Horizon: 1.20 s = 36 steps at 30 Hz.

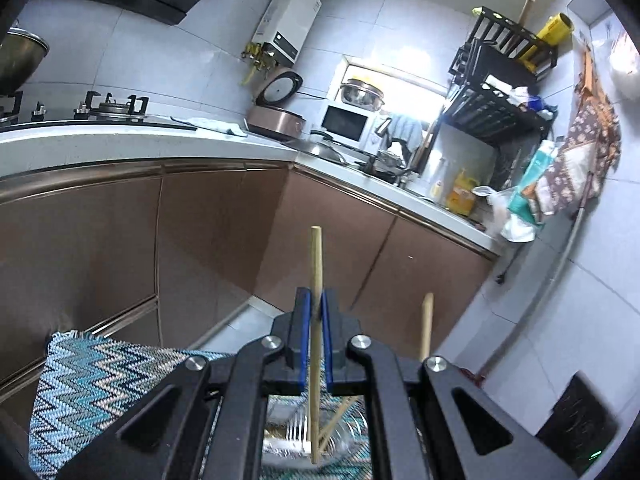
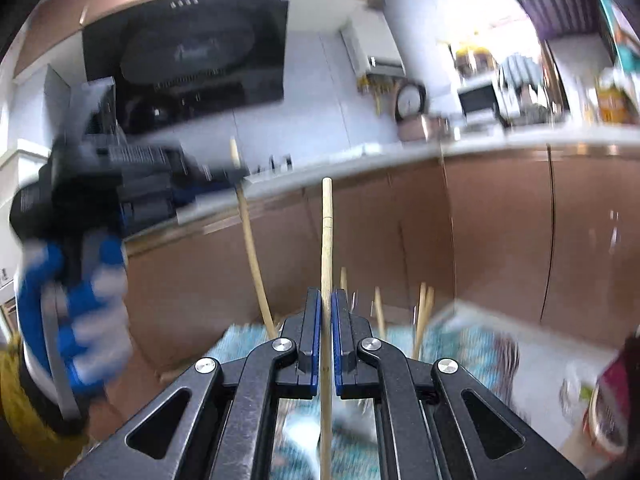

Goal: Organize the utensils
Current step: 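Drop the chopstick into the wire holder with the left tool while the right tool drops its chopstick in, then raise both open tools from the holder back over the two spoons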

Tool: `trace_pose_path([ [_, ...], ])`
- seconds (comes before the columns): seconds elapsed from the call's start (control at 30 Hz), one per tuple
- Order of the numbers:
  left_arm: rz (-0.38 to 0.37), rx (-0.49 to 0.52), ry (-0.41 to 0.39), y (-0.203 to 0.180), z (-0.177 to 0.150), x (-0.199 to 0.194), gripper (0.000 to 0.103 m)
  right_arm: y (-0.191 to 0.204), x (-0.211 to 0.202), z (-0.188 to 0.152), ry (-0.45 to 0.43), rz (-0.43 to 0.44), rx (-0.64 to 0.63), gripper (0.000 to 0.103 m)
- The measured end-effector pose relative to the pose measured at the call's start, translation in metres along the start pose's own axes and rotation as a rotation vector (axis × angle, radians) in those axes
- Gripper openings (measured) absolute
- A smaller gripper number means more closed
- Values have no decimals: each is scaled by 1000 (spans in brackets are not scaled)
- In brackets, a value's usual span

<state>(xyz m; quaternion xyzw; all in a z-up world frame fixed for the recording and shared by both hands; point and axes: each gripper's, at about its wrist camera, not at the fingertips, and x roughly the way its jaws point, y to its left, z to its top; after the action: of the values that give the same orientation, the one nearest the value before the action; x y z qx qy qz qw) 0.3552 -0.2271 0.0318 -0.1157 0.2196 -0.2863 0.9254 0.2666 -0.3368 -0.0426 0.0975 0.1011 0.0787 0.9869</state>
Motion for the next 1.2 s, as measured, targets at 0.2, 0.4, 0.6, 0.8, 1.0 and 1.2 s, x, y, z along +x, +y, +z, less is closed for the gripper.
trace_pose_path([
  [0.2, 58, 4, -1, 6, -13, 40, 5, -8, 41, 5, -83, -28, -49, 5],
  [0.4, 122, 27, -27, 16, -33, 62, 5, -12, 68, -16, -80, -96, -107, 5],
  [0.6, 149, 35, -23, 22, -57, 80, 5, -15, 75, -48, -39, -193, -170, 5],
  [0.8, 131, 45, -15, 22, -69, 70, 18, -15, 62, -68, 4, -215, -146, 15],
  [1.0, 110, 23, -38, 22, -62, 28, 37, -9, 23, -59, -16, -254, -127, 31],
  [1.2, 116, 18, -80, 19, -52, -41, 43, -4, -35, -48, -34, -329, -71, 47],
])
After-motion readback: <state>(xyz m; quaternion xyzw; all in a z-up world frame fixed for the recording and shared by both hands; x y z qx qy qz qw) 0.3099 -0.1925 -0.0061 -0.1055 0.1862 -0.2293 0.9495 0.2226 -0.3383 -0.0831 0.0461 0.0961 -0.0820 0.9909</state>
